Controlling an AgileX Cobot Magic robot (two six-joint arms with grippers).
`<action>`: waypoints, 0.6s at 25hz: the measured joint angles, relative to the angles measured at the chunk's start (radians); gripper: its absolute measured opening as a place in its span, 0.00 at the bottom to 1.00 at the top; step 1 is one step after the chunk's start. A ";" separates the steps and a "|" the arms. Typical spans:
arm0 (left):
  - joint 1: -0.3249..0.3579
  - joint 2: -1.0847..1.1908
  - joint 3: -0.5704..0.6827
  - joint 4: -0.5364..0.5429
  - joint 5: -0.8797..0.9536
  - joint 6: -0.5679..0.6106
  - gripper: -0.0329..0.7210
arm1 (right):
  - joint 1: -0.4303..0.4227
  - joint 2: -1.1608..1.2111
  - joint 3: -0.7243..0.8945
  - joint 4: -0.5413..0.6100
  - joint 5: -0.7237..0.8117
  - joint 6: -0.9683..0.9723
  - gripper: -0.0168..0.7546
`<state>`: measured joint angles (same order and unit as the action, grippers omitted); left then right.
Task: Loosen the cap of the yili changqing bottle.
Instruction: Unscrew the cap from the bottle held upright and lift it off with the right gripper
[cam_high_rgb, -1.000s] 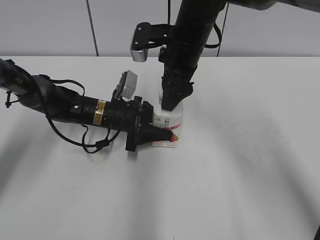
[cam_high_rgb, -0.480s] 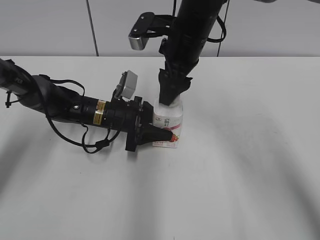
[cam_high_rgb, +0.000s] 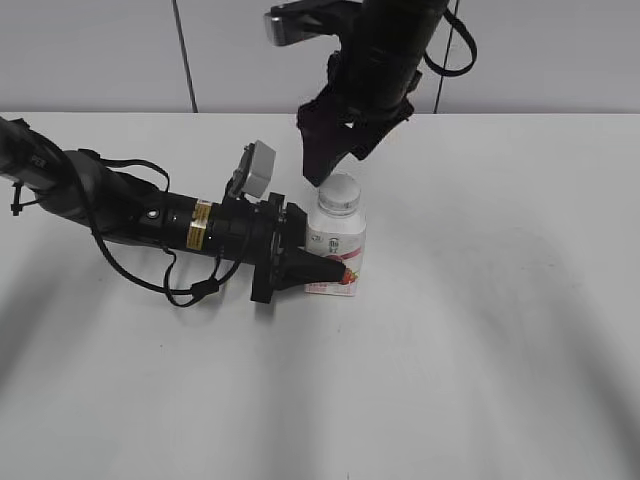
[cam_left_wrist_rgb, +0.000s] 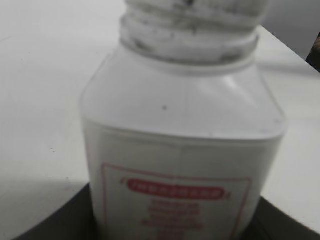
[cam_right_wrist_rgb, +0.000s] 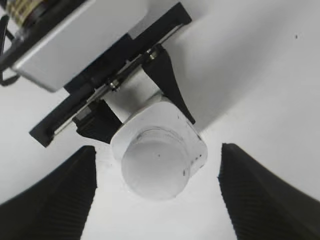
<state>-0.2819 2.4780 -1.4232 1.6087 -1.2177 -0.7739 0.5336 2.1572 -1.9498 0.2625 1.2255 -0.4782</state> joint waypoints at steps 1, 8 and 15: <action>0.000 0.000 0.000 0.000 0.000 0.000 0.54 | 0.000 -0.004 -0.001 0.000 0.000 0.072 0.79; 0.000 0.000 0.000 0.001 0.000 0.000 0.54 | 0.000 -0.029 -0.001 -0.024 0.000 0.467 0.79; 0.000 0.000 0.000 0.001 0.000 -0.001 0.54 | 0.000 -0.030 0.066 0.008 0.000 0.626 0.79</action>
<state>-0.2819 2.4780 -1.4232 1.6096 -1.2177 -0.7747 0.5336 2.1274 -1.8841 0.2709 1.2256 0.1474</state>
